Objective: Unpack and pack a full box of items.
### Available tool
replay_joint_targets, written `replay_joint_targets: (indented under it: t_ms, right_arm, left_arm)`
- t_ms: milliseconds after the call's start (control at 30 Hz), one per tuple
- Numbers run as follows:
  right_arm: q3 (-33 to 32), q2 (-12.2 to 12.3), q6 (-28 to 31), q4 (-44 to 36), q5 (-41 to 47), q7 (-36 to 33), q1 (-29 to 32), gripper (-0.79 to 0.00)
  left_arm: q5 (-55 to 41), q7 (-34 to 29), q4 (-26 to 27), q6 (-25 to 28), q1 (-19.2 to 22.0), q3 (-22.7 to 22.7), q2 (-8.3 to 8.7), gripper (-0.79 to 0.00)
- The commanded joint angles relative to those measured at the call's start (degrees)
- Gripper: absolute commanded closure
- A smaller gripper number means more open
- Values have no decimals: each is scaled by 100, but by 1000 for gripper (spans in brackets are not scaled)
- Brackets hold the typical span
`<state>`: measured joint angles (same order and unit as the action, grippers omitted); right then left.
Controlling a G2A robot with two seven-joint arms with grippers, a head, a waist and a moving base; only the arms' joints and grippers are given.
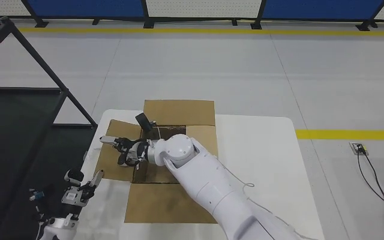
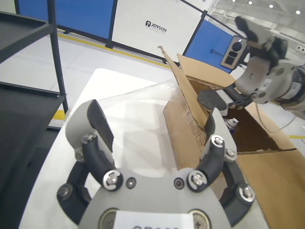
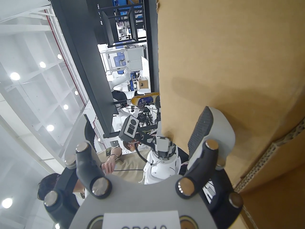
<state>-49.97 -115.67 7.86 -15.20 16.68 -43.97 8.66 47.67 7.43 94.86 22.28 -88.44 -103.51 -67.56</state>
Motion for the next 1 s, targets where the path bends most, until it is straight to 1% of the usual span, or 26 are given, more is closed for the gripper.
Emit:
replay_joint_targets:
  t_ms: [0,267,600,767,967]
  right_arm:
    - [-1,5,101,-13,15,-18,2,-785]
    - [-82,36,509,-13,41,-22,-30,-785]
    - [-207,72,590,26,4,-64,-50,-785]
    - [-252,82,598,18,-31,-63,-50,-785]
    - [-316,97,615,9,-54,-78,-49,-785]
  left_arm:
    - [96,24,-127,-91,95,36,-2,-785]
    - [72,79,-434,-147,214,53,-7,-785]
    - [101,122,-573,-214,240,24,-8,-785]
    - [26,252,-391,-169,134,-57,-11,-785]
    - [4,424,93,-128,-174,-164,-23,-785]
